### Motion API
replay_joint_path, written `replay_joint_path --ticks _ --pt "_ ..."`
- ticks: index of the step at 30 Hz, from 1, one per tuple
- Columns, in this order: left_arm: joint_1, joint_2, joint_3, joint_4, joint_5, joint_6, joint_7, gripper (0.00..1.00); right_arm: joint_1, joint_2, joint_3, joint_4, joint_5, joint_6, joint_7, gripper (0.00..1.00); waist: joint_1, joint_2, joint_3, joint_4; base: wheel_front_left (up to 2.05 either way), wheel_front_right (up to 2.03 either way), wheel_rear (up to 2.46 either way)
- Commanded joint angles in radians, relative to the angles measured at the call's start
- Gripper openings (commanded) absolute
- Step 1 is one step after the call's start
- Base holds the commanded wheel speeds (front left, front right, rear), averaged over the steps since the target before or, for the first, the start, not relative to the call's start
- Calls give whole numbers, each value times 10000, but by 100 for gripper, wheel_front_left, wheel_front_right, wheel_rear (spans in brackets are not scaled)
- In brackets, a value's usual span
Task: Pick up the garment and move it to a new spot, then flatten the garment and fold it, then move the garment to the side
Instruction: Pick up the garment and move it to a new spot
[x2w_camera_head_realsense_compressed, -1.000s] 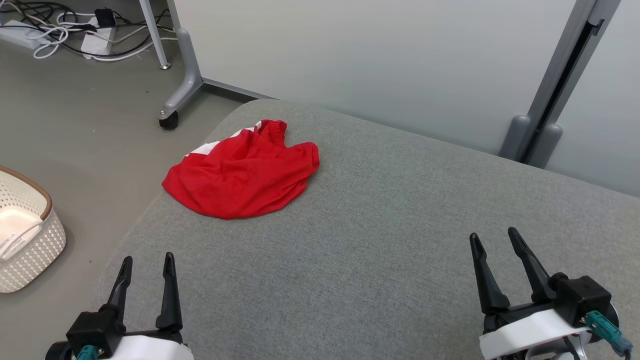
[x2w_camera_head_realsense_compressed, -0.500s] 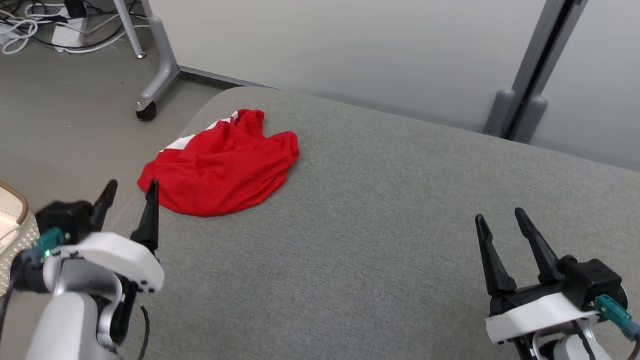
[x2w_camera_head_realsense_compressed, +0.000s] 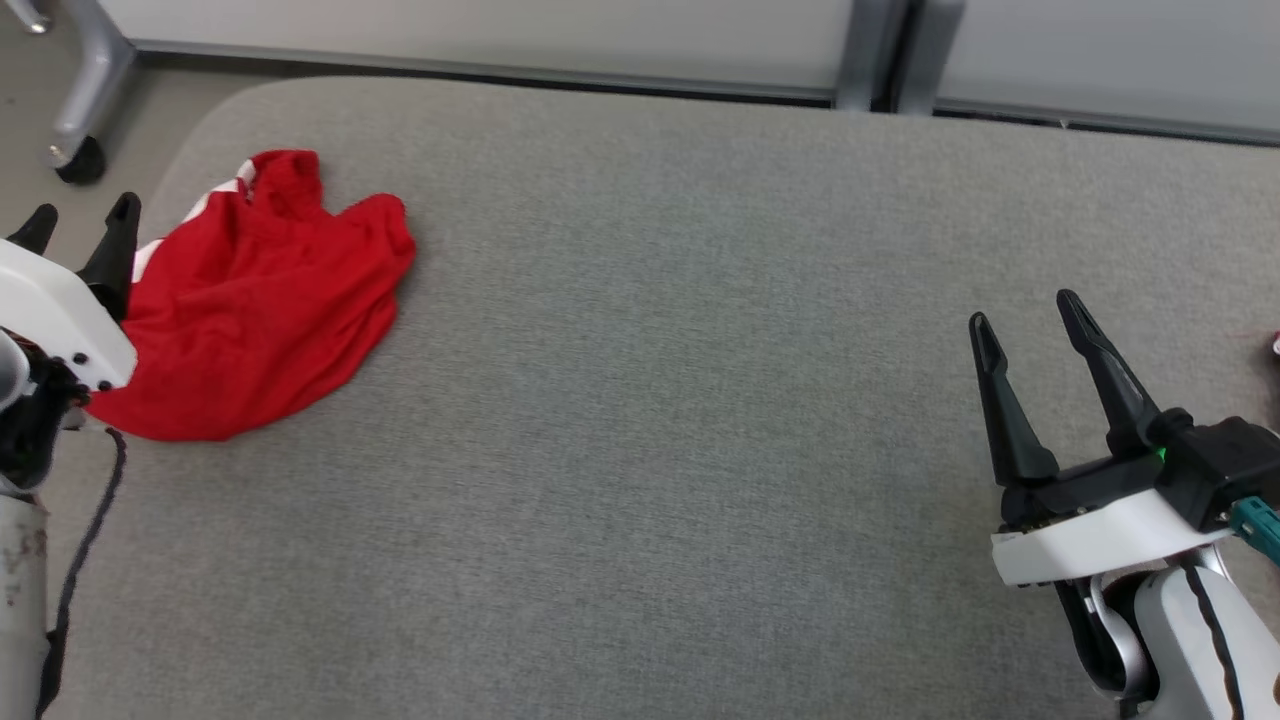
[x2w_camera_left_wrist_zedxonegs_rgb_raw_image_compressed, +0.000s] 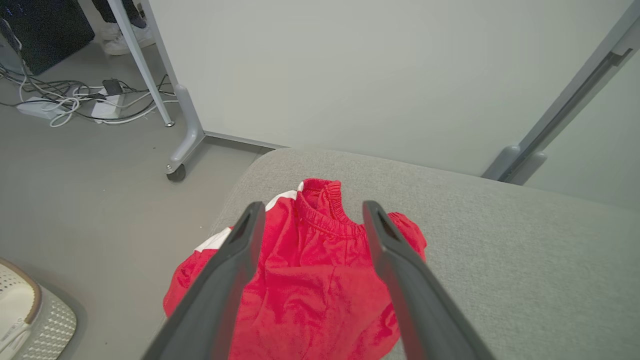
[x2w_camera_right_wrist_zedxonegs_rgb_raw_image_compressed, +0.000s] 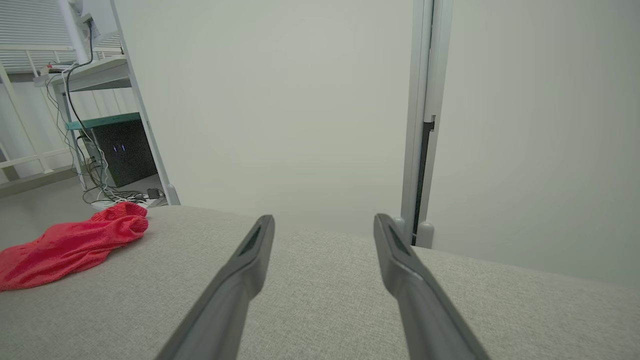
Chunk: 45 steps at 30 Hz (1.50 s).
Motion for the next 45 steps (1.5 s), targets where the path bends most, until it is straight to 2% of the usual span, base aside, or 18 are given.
replay_joint_path --ticks 1,2,3,14,20,21,22,24,25,35,45 --pt "-266 164 56 205 -57 -53 70 100 -183 -59 58 -82 29 3 -46 100 0 0 862 -830 0 0 0" --pt "-674 310 63 759 -269 -71 287 100 -372 -101 128 -157 53 3 -46 100 0 0 1165 -1092 0 0 0" --pt "-674 310 63 759 -269 -71 287 100 -372 -101 128 -157 53 3 -46 100 0 0 1165 -1092 0 0 0" --pt "-2380 1217 244 4352 -963 -73 645 100 -1219 77 609 -448 112 3 -48 100 0 0 2365 -2284 0 0 0" --pt "-2607 1138 41 6042 -1262 -77 1352 100 -1266 335 633 -428 96 3 -46 100 0 0 2568 -2584 0 0 0" --pt "-2621 1140 -19 6131 -1289 -70 1323 96 -1248 350 632 -418 82 3 -46 100 0 0 2562 -2591 0 0 0" --pt "-2648 1160 -72 6177 -1302 -70 1224 67 -1227 355 617 -403 75 3 -46 100 0 0 2546 -2591 0 0 0" --pt "-2705 1207 -212 6179 -1301 -71 1030 16 -1213 367 549 -349 80 3 -46 100 0 0 2488 -2578 0 0 0" --pt "-2728 1219 -305 6161 -1311 -72 947 0 -1209 402 524 -337 81 3 -46 100 0 0 2436 -2562 0 0 0" --pt "-2628 1712 -1757 5239 -1261 -74 -144 0 -903 760 545 -56 254 3 -46 100 0 0 1057 -2480 0 0 0" --pt "-2362 2226 -3582 2905 -1804 -74 -178 0 -322 1099 153 12 356 3 -46 100 0 0 -449 -2632 0 0 0"
